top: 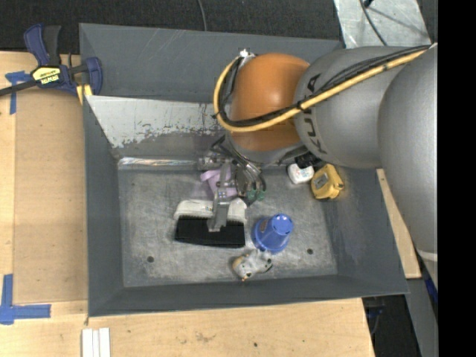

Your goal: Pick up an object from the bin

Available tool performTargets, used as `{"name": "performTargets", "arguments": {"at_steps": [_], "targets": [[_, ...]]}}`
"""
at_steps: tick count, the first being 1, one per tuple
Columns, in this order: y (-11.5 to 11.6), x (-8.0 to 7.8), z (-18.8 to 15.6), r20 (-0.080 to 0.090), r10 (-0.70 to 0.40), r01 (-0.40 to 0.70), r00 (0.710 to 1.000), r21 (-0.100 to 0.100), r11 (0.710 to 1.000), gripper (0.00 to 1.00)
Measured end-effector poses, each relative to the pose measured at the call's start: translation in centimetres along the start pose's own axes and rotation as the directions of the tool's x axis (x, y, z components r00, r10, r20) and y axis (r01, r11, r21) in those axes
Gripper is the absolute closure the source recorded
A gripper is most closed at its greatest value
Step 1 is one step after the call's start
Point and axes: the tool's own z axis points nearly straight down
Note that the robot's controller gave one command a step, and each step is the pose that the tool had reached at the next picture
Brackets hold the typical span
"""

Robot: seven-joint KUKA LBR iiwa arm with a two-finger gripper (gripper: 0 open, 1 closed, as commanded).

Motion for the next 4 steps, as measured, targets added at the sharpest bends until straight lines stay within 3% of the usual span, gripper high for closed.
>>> {"name": "performTargets", "arguments": {"at_steps": [1, 2, 3, 4], "targets": [[0.0, 0.0, 0.0, 0.0, 0.0, 0.0, 1.0, 0.0, 1.0, 0.0], [-0.1, 0.2, 5.5, -0.008, -0.457, 0.457, 0.889, -0.003, 0.89, 1.0], [-0.1, 0.2, 5.5, -0.008, -0.456, 0.456, 0.89, -0.003, 0.89, 1.0], [-0.3, 0.9, 4.9, 0.002, -0.556, 0.556, 0.831, -0.004, 0.831, 1.0]]}}
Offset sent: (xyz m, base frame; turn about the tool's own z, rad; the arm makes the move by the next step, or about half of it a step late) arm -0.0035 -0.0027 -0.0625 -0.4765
